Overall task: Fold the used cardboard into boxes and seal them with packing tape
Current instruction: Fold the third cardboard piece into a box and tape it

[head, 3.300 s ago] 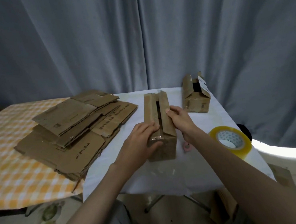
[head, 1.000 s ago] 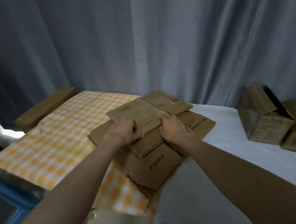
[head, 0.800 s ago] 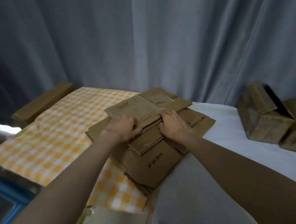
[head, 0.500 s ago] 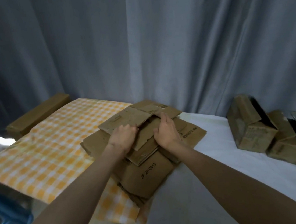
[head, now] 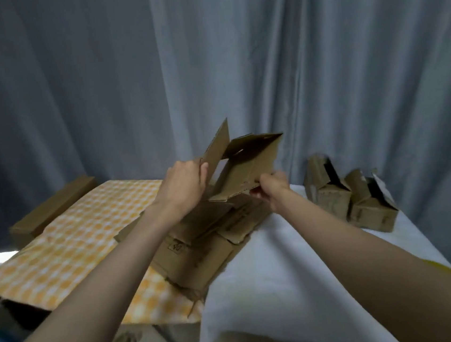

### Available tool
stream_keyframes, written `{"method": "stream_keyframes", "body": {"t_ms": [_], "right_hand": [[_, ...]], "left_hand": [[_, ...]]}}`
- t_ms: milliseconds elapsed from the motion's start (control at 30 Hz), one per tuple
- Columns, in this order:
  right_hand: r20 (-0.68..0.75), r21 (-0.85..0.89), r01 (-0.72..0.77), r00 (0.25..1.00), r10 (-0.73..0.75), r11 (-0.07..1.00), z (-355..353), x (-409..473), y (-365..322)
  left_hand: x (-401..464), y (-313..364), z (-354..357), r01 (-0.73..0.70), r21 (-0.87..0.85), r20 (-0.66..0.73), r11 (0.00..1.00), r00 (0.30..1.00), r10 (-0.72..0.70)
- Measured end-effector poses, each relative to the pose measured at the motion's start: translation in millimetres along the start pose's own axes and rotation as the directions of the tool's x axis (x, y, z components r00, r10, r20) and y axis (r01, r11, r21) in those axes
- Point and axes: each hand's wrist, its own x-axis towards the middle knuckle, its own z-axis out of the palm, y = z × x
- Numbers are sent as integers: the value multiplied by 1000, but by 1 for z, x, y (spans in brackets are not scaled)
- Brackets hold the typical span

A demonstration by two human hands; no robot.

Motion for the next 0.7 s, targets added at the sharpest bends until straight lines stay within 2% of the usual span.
{"method": "stream_keyframes", "body": {"t_ms": [133,233,367,533,700], "right_hand": [[-94,-150,96,989,-111,984,-53,-27,-25],[-132,-313,101,980,-149,944,-104,-45,-35],[-178,-410,92,968,-178,908,-164,-77,-33],[-152,-422,82,975,-160,903,-210,-103,-11],[-136,-455,64,981,-141,888,-234,-107,8]], "left_hand": [[-4,30,-8,81,-137,31,987,996,-78],[-12,56,-6,130,-197,73,972,990,-118],[-31,88,8,184,-269,153,945,977,-147],[-56,116,35,255,-322,241,912,953,-182],[-67,117,60,430,-424,374,797,885,-278]]}}
